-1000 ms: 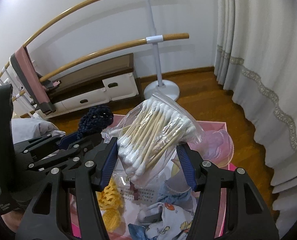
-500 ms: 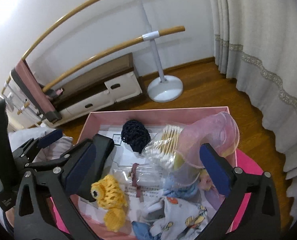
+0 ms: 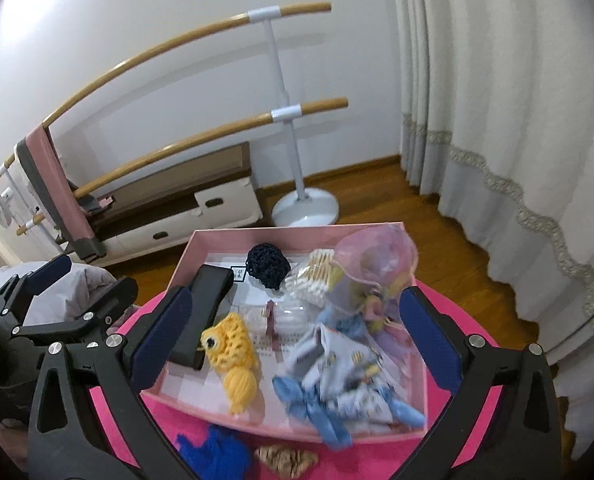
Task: Organize soft objects
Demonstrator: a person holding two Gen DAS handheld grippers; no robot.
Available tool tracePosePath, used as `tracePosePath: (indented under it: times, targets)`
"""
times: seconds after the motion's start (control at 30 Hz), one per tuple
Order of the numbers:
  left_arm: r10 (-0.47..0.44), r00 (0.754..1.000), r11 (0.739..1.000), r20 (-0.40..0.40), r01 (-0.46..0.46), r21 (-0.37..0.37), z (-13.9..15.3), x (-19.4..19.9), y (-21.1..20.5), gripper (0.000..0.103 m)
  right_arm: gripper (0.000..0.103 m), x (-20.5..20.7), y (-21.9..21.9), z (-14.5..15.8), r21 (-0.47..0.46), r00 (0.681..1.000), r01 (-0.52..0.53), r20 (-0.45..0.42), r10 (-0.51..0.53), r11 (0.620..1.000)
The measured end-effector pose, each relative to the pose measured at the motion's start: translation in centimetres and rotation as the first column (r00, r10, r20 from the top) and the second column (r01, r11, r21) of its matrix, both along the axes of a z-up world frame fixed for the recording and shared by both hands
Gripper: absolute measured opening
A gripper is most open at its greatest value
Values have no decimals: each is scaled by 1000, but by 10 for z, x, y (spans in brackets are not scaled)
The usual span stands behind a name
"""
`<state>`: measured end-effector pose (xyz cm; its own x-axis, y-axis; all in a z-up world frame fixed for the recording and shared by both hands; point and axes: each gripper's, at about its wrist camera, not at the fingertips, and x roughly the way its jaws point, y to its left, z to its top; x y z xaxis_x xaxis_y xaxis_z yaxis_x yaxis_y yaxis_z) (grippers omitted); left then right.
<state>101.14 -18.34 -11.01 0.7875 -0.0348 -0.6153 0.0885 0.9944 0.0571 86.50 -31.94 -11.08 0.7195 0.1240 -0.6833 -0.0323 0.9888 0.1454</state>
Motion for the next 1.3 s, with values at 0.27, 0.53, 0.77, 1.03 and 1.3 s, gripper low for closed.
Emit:
tracePosePath:
  times: [0.27, 0.53, 0.77, 1.03, 1.3]
  targets:
    - [-5, 998, 1000, 61, 6, -10, 3, -95, 10, 103, 103, -75, -4, 19, -13, 993, 60, 98, -59, 998]
    - [-2, 994, 1000, 113, 6, -28, 10, -184, 32, 103, 103, -126, -5, 22, -28, 988, 89, 126, -84, 996]
    - [3, 991, 999, 135, 3, -45, 15, -235, 39, 103, 103, -160, 1, 32, -41, 982, 98, 168, -89, 994]
    - [11, 991, 998, 134, -3, -60, 21, -285, 47, 103, 103, -195, 9, 38, -38, 974, 98, 207, -89, 994]
    - [23, 991, 998, 132, -14, -68, 27, -317, 54, 103, 103, -228, 13, 34, -17, 968, 112, 227, -105, 994]
